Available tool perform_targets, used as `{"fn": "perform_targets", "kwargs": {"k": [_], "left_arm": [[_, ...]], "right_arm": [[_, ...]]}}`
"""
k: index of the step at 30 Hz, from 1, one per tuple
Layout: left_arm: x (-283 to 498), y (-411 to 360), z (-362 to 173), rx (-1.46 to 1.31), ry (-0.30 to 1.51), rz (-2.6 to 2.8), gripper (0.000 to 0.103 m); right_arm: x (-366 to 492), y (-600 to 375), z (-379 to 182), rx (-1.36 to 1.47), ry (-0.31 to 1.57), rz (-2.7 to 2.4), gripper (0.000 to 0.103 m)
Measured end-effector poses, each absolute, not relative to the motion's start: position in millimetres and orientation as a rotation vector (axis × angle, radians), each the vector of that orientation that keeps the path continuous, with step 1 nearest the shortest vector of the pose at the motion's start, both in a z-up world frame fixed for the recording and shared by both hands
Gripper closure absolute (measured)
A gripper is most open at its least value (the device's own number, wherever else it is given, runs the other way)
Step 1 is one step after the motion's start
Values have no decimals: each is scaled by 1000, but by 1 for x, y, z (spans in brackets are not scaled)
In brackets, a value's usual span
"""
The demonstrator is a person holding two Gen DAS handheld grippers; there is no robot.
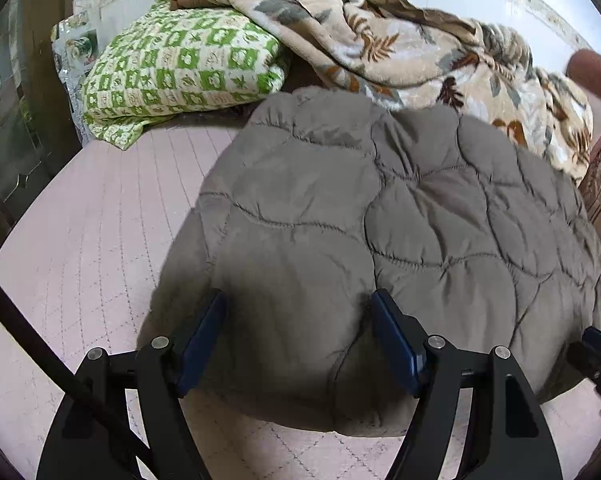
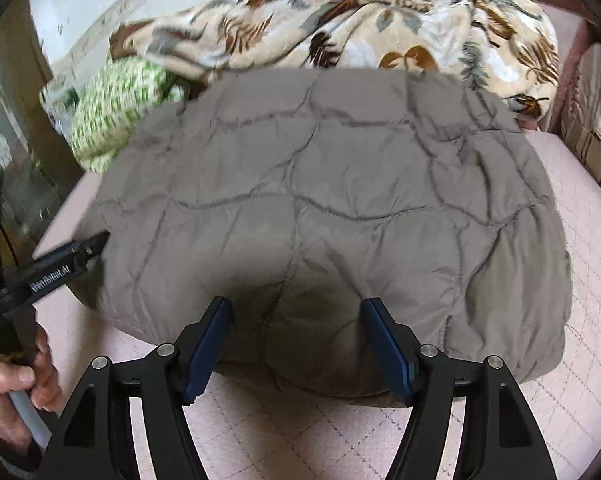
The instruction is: Fold large clothes
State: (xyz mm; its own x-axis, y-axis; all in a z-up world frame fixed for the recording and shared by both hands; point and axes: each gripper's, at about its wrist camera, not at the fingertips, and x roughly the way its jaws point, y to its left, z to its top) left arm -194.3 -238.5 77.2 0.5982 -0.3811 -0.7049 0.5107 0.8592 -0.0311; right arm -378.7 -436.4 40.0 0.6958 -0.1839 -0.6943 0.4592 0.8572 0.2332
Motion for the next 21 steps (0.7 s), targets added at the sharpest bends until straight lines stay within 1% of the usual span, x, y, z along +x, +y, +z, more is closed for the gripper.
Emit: {"fn": "perform_targets", "kwargs": {"k": [6, 11, 15, 21], "left_arm": [[-185, -229, 79, 166, 774, -474, 29], [-174, -225, 72, 133, 822, -462, 29], [-179, -233, 69, 195, 807, -451, 29], [-176, -226, 74, 164, 812, -461, 29]], "right_arm": [[-404, -459, 56, 452, 644, -464, 29], [-420, -493, 43, 519, 682, -577, 29], [-419, -508, 22, 598, 736, -574, 29], [-421, -510, 30, 618, 716, -560, 28]]}}
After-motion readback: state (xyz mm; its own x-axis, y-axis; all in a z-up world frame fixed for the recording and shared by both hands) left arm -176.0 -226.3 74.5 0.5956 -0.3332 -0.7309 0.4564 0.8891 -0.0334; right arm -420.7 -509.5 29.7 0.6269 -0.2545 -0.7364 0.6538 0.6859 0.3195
